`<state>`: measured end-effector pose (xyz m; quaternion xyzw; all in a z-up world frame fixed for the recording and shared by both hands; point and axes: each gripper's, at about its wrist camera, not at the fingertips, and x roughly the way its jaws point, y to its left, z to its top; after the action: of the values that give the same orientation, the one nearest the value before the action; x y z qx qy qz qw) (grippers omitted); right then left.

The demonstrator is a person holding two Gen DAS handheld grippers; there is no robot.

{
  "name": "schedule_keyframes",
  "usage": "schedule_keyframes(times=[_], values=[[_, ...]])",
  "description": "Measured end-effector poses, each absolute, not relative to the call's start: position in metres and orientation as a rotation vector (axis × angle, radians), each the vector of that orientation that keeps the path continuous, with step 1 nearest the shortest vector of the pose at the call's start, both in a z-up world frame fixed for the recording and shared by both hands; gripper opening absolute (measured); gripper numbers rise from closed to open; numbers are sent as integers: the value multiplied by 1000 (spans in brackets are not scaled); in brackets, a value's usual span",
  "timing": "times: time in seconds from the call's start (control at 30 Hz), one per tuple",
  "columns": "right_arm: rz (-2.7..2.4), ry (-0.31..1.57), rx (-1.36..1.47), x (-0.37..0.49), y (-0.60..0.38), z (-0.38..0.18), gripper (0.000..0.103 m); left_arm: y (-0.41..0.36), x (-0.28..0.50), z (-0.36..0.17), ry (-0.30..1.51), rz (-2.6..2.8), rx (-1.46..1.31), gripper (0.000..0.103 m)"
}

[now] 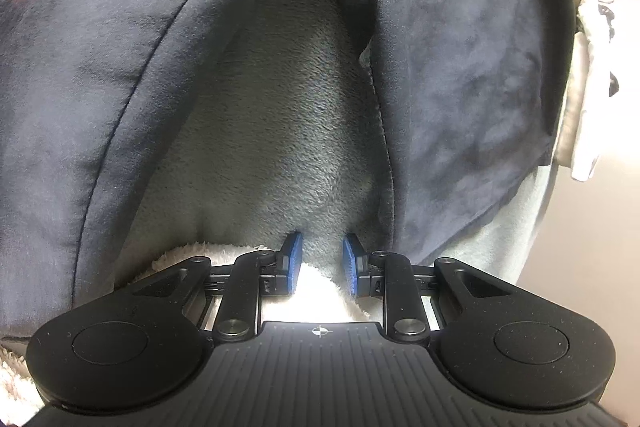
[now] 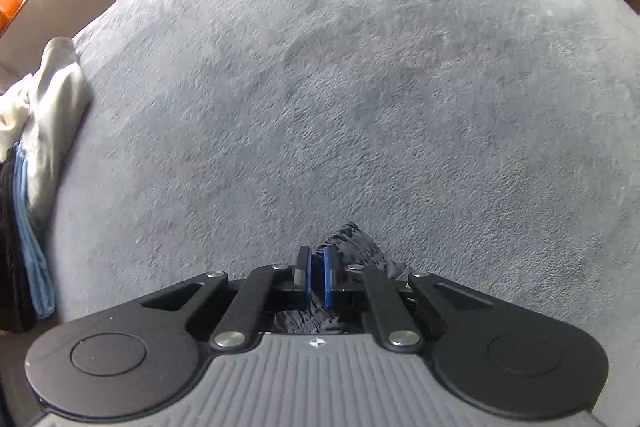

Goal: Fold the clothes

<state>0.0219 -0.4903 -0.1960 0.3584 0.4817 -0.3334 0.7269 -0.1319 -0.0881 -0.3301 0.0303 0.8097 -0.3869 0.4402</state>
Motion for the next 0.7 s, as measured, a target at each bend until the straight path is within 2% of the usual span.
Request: schedule_keyframes(times=[0.23, 0.3, 0.33, 0.37, 0.53, 0.63, 0.7], values=[[-747, 979, 839, 14, -483, -221, 9, -78, -120, -333, 2012, -967, 22, 23], [-716, 940, 888, 5, -483, -216, 31, -75, -115, -335, 2022, -967, 3, 23], [-695, 915, 914, -1, -483, -211, 54, -74, -113, -337, 2033, -962, -9, 24], [-676, 889, 936, -8, -483, -205, 60, -73, -111, -338, 2043, -953, -22, 24], [-610, 787, 883, -67, -486, -152, 60, -71, -102, -344, 2067, -944, -50, 25], [-580, 773, 824, -118, -482, -124, 60, -70, -97, -341, 2081, -942, -74, 35], [-579, 804, 776, -148, -477, -115, 57, -67, -93, -339, 2083, -930, -86, 37]])
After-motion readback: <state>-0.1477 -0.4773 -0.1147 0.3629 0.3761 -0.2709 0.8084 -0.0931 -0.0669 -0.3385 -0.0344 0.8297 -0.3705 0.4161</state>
